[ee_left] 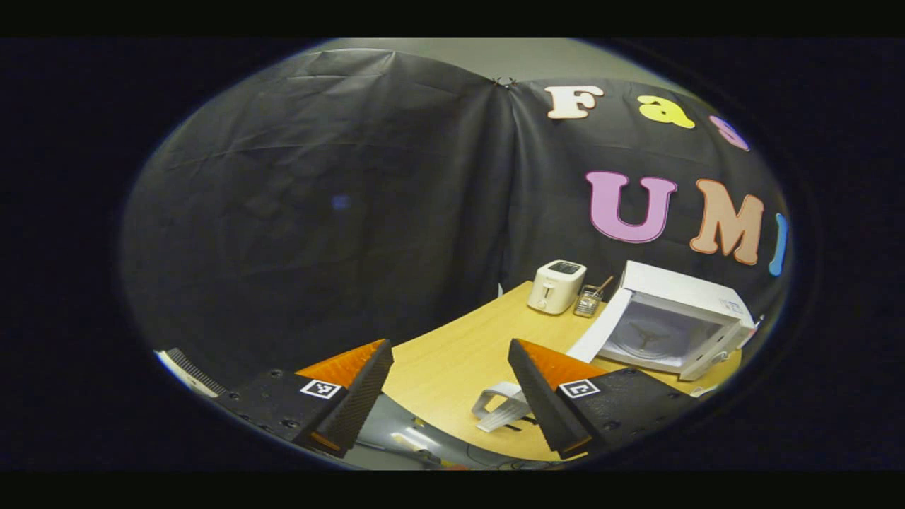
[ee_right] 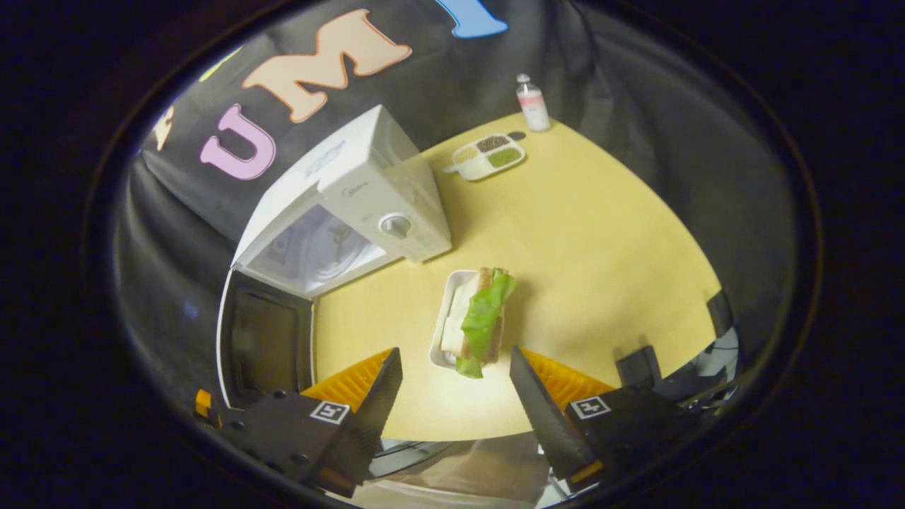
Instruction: Open the microwave oven with the left hand, put the food in, and close the microwave oven.
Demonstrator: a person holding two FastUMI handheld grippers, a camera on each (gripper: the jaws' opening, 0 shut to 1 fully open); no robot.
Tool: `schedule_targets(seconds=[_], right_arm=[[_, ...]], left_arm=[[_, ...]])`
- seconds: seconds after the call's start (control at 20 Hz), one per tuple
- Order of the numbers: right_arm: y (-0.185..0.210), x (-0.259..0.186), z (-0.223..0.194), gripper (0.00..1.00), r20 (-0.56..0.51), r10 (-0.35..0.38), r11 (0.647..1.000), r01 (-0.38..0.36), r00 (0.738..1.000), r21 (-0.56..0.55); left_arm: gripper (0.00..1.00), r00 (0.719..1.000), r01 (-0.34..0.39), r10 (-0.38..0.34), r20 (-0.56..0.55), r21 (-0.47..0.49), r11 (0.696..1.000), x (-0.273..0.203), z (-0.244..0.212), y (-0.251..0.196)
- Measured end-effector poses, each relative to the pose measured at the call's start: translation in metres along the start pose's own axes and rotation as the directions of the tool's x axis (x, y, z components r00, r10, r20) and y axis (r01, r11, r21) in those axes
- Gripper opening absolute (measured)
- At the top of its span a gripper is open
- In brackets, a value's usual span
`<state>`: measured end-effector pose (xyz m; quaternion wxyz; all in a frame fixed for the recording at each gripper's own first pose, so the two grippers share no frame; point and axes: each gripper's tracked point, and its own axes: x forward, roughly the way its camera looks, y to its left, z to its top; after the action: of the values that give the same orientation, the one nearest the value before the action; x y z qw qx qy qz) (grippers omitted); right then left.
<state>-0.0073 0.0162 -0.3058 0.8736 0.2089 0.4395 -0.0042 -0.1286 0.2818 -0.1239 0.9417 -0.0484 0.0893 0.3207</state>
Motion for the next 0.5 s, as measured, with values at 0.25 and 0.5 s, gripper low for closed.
schedule_targets(seconds=[0.25, 0.5], right_arm=[[-0.023, 0.037, -0.009, 0.97, -0.167, -0.044, 0.999, 0.041, 0.985, -0.021], [-0.030, 0.061, -0.013, 0.88, -0.243, -0.035, 0.999, 0.027, 0.969, -0.037]], left_arm=[[0.96, 0.999, -0.045, 0.044, 0.019, 0.024, 0.999, -0.014, 0.012, -0.016], [0.96, 0.997, -0.067, 0.066, 0.031, 0.050, 0.996, -0.024, 0.022, -0.034]])
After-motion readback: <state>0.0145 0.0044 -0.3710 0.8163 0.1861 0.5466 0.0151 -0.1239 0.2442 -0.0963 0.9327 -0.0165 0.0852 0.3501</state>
